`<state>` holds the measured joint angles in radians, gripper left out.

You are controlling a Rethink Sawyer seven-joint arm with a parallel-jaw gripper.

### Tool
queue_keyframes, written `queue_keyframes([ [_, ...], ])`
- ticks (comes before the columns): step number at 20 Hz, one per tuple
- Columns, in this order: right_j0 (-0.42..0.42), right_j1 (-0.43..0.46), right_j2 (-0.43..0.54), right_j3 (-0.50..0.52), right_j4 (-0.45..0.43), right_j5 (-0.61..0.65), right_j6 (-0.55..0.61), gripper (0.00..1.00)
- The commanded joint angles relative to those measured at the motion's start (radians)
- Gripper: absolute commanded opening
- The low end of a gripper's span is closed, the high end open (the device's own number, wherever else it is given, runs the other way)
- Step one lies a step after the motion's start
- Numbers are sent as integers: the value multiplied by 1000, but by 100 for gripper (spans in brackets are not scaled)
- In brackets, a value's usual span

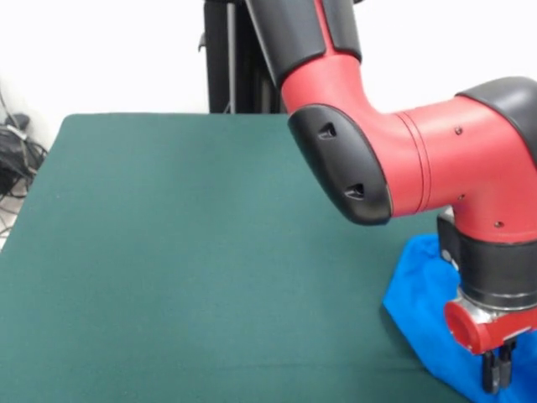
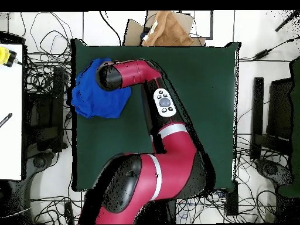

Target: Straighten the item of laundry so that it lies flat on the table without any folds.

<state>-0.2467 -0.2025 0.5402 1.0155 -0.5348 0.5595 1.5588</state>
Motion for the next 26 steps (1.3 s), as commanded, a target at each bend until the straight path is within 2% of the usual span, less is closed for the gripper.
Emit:
queue_keyframes([
  [1,15,27,-61,0,-25,98,-21,0],
  [7,17,20,-68,10,-17,95,7,0],
  [9,-4,-7,-50,22,2,132,-27,0],
  [12,-51,-137,-47,99,34,245,-92,0],
  [16,-103,-208,-25,134,60,350,-169,0],
  [21,-180,-241,23,226,56,326,-208,0],
  [26,-223,-265,36,300,30,273,-195,0],
])
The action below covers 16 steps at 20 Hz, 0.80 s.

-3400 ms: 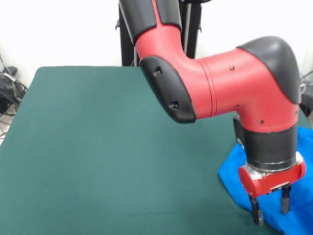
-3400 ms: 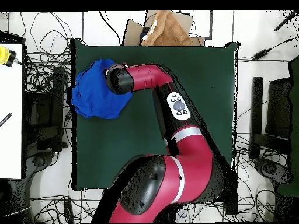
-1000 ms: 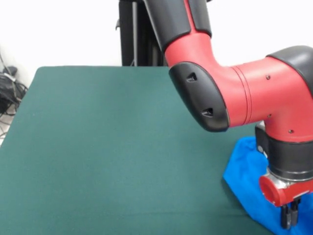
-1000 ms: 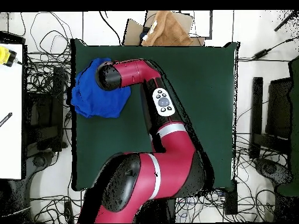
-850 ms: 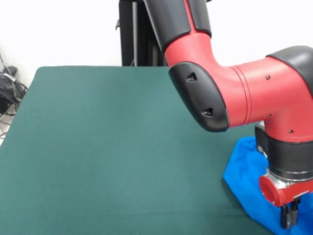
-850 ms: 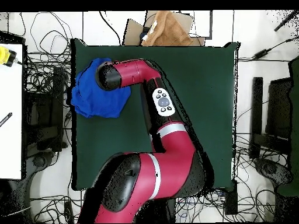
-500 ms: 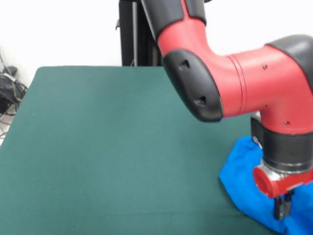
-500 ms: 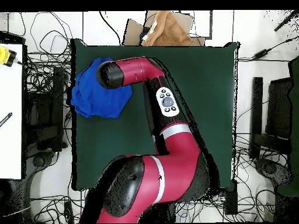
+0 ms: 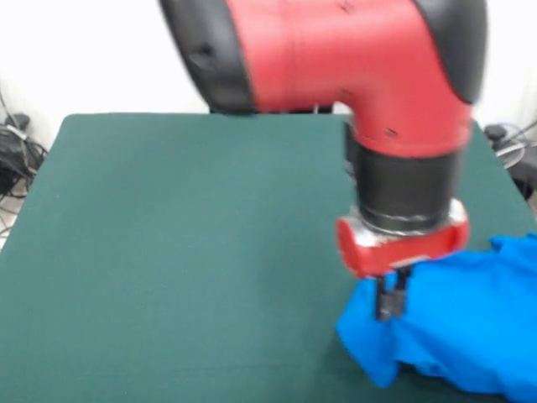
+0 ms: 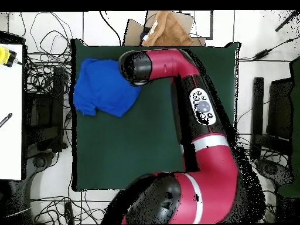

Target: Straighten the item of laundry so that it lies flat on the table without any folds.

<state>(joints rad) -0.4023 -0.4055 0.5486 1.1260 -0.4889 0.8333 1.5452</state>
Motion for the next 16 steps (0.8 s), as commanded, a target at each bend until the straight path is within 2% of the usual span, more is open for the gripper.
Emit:
queue_keyframes([
  [1,-69,-60,27,187,-19,4,-182,0],
  [11,-163,23,55,131,-66,13,-325,0],
  [16,-210,71,64,122,-83,-24,-387,0],
])
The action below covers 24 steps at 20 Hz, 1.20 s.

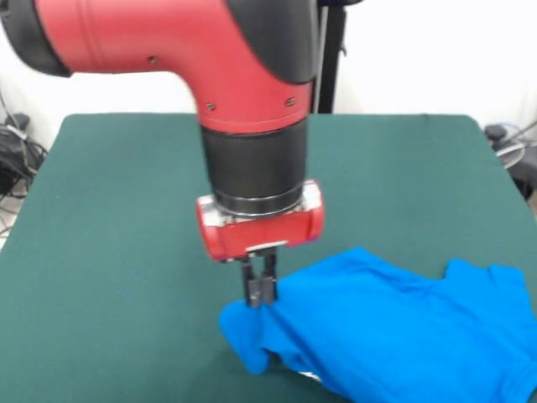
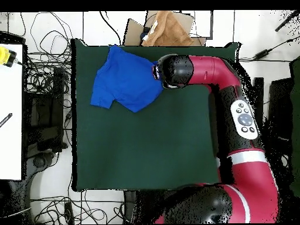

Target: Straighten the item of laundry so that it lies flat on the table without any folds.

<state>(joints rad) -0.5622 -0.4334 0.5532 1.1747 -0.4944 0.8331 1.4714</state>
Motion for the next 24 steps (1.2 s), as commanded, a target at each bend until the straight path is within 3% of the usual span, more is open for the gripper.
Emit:
queue_keyframes([
  [1,-57,108,60,74,-75,-29,-323,0],
  [13,-180,150,47,168,-65,-108,-420,0],
  [24,-414,29,64,391,-93,-144,-530,0],
])
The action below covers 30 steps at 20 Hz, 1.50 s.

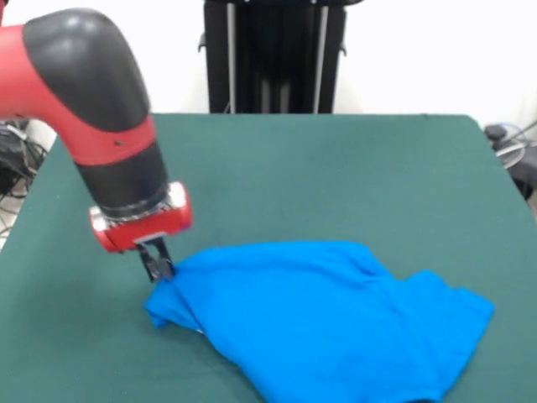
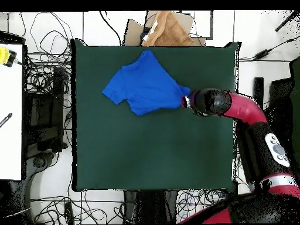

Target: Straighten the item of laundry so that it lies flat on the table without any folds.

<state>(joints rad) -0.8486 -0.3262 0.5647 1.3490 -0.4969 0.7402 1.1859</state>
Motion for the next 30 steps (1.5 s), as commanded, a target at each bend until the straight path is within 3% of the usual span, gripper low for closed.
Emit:
queue_keyframes([
  [1,-150,-96,54,236,-91,-47,-253,0],
  [5,-227,-209,70,345,-88,-55,-238,0],
  [9,-254,-367,79,470,-53,-39,-172,0],
  [16,-284,-660,73,674,73,36,-75,0],
  [23,-283,-717,54,773,116,-2,-34,0],
  [30,-294,-658,55,811,103,-101,-7,0],
])
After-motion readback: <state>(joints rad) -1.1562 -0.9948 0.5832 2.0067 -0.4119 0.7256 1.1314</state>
